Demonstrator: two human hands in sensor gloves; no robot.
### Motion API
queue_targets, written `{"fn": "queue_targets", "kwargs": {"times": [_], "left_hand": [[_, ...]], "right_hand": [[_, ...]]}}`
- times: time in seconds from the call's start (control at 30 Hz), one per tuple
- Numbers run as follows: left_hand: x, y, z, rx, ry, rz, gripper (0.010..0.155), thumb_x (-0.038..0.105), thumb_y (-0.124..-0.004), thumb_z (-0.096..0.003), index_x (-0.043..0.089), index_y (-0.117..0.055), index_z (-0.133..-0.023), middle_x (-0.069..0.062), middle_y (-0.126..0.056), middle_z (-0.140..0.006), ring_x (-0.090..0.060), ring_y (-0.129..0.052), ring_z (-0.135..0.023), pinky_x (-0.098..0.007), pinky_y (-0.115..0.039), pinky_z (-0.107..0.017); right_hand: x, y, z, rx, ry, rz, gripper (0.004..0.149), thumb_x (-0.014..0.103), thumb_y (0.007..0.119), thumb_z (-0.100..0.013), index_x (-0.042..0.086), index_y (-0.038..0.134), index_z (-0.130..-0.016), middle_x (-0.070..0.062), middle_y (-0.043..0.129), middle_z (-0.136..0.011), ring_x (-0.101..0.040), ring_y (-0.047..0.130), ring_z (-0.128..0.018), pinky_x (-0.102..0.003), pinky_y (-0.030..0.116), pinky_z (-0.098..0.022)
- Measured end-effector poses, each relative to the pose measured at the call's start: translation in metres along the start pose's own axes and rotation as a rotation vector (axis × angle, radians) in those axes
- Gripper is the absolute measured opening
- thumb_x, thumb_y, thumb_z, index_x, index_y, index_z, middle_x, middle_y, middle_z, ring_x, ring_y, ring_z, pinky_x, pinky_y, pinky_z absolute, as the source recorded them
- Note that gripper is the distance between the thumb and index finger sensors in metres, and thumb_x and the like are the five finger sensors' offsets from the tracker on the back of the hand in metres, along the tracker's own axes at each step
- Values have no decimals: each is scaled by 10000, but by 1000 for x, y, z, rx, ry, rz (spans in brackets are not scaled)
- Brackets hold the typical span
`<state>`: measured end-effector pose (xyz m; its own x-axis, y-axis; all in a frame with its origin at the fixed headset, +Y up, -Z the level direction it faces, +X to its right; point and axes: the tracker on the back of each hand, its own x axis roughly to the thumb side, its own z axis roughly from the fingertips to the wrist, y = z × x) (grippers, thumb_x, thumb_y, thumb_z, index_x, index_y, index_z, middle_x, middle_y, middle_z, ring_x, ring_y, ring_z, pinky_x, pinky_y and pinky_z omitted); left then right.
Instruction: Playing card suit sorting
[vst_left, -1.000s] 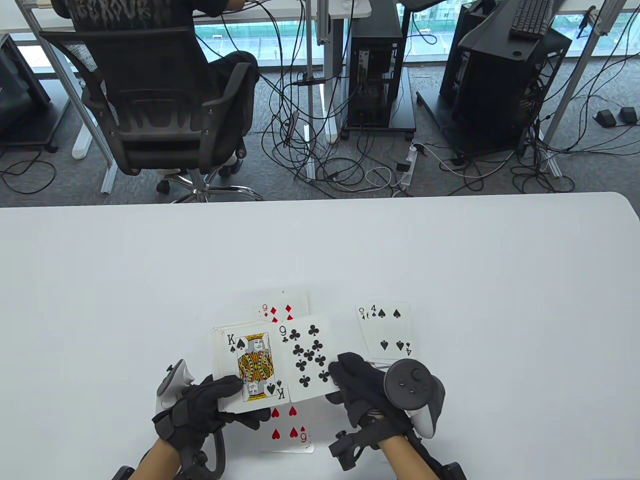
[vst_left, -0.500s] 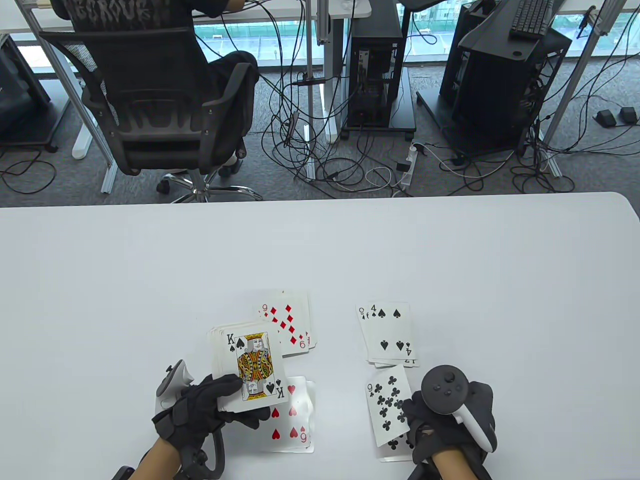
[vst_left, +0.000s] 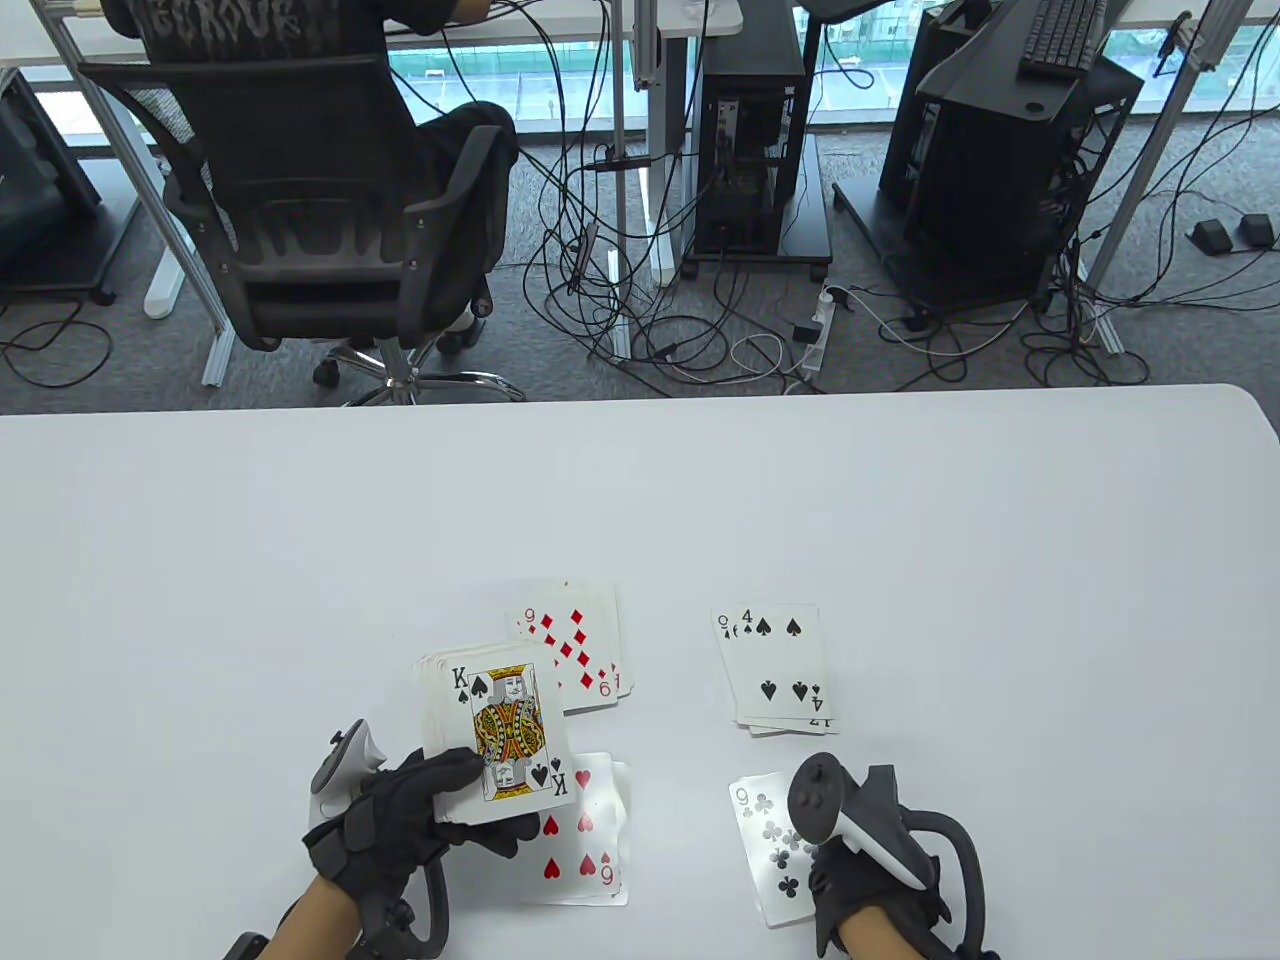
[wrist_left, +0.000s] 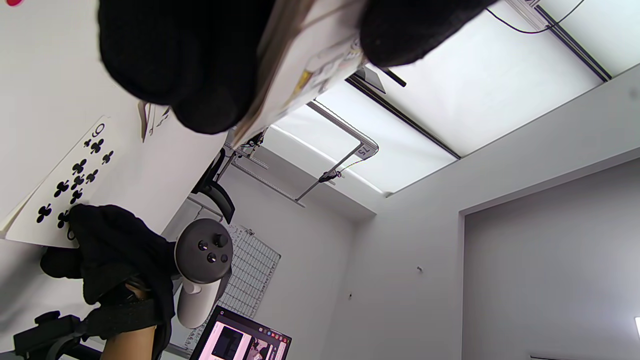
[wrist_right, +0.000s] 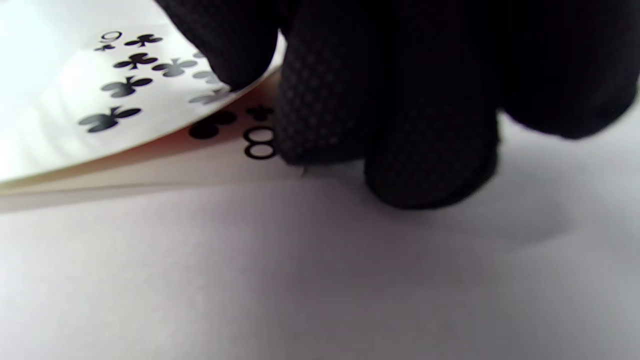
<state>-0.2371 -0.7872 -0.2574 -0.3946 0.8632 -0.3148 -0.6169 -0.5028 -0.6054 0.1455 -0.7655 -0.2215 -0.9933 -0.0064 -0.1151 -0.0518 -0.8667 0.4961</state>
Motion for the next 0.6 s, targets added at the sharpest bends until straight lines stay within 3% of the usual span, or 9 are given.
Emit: {"fn": "queue_targets", "kwargs": {"times": [0.2, 0.33, 0.43, 0.6], "left_hand": [[0, 0, 0, -3, -1, -2, 541, 276, -725, -679, 139, -407, -1094, -217, -627, -1007, -394, -921, -742, -459, -822, -516], [0, 0, 0, -5, -2, -5, 541, 276, -725, -679, 137, -408, -1094, -217, -626, -1007, -396, -919, -743, -460, -821, -516], [0, 0, 0, -7, 0, -6, 541, 277, -725, -678, 138, -407, -1094, -217, -625, -1008, -396, -919, -744, -461, -820, -517], [0, 0, 0, -9, 2, -7, 540, 277, -725, -678, 138, -409, -1093, -218, -625, -1008, -398, -918, -744, -463, -819, -516]], "right_hand": [[7, 2, 2, 12, 16, 122, 523, 272, 666, -560, -207, 713, -765, -169, 952, -415, -392, 973, -352, -537, 836, -271], [10, -11, 5, 43, 43, 62, 562, 293, 668, -569, -211, 688, -816, -192, 943, -448, -417, 959, -387, -559, 822, -294], [24, -32, 13, -77, -68, -16, 573, 297, 669, -567, -215, 679, -824, -191, 941, -454, -417, 958, -392, -557, 821, -297], [64, -64, 30, -341, -396, -289, 575, 302, 676, -562, -214, 685, -817, -184, 943, -449, -409, 962, -386, -550, 826, -291]]}}
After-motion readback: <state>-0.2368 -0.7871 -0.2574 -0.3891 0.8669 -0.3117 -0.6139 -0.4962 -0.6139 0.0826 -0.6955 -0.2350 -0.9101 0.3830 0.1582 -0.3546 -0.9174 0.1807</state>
